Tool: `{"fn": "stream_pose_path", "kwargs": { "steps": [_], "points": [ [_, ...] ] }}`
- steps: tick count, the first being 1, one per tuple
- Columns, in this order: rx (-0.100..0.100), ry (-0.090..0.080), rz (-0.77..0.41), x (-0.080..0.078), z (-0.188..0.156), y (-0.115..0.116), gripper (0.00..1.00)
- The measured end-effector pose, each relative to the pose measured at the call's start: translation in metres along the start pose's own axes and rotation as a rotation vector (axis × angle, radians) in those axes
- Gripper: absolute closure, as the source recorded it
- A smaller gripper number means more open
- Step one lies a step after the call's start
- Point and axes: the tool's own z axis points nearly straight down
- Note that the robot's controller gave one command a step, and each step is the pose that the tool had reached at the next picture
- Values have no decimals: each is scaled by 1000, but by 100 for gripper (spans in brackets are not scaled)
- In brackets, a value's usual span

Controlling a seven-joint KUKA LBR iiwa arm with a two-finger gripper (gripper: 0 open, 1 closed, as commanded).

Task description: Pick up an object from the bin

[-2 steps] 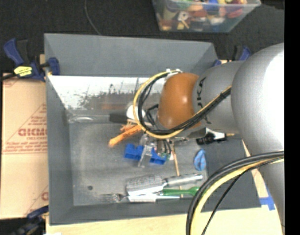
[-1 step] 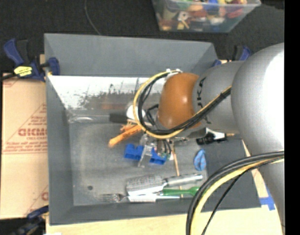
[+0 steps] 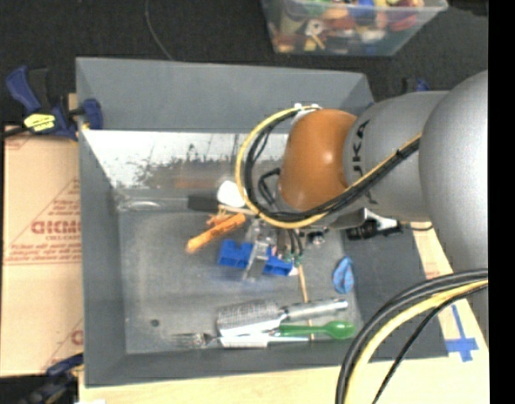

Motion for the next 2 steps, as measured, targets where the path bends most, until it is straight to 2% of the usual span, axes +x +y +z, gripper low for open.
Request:
{"fn": "stream_pose_path", "kwargs": {
  "steps": [1, 2],
  "points": [
    [-2, -4, 0, -1, -17, 0, 100],
    [-2, -3, 1, -1, -16, 0, 100]
  ]
}}
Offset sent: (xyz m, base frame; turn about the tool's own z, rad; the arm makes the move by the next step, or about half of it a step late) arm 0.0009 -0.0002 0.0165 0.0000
